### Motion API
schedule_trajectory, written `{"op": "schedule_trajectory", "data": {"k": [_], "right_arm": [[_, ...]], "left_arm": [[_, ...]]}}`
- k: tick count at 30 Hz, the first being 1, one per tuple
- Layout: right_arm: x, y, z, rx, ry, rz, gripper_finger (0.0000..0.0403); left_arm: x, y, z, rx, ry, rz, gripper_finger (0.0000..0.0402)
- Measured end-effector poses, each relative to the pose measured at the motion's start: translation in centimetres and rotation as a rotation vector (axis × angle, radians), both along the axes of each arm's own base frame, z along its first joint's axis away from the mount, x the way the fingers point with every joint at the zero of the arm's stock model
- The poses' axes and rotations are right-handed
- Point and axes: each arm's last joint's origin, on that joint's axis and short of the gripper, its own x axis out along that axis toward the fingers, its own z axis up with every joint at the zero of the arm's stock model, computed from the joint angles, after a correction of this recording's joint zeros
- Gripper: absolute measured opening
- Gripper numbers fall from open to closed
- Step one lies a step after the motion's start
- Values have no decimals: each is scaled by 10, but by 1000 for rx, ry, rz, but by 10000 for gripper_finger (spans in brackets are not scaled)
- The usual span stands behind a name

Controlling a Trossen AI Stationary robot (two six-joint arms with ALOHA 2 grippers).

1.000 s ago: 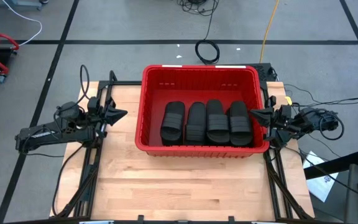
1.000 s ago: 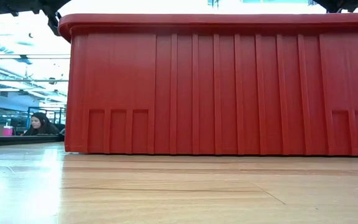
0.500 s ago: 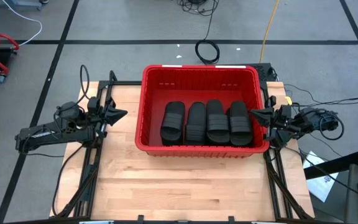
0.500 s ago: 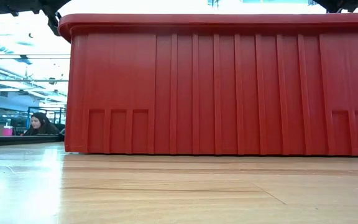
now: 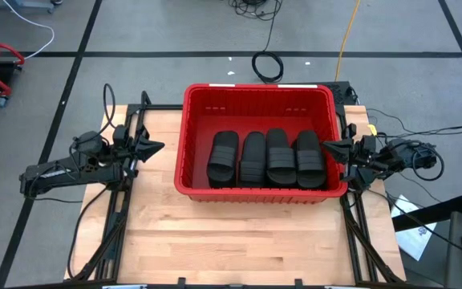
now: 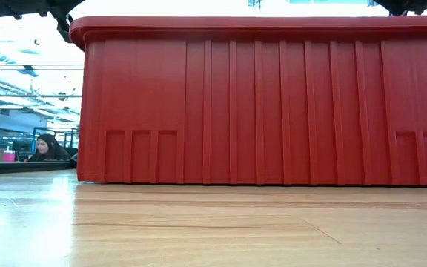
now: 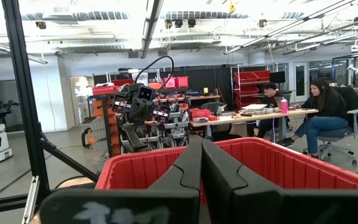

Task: Pick and place slides into bin
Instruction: Return to Home Position

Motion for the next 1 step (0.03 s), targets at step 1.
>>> {"op": "schedule_trajectory", "data": {"k": [1], "right_arm": [[0, 0, 0, 0, 0, 0, 0]], "left_arm": [[0, 0, 0, 0, 0, 0, 1]]}}
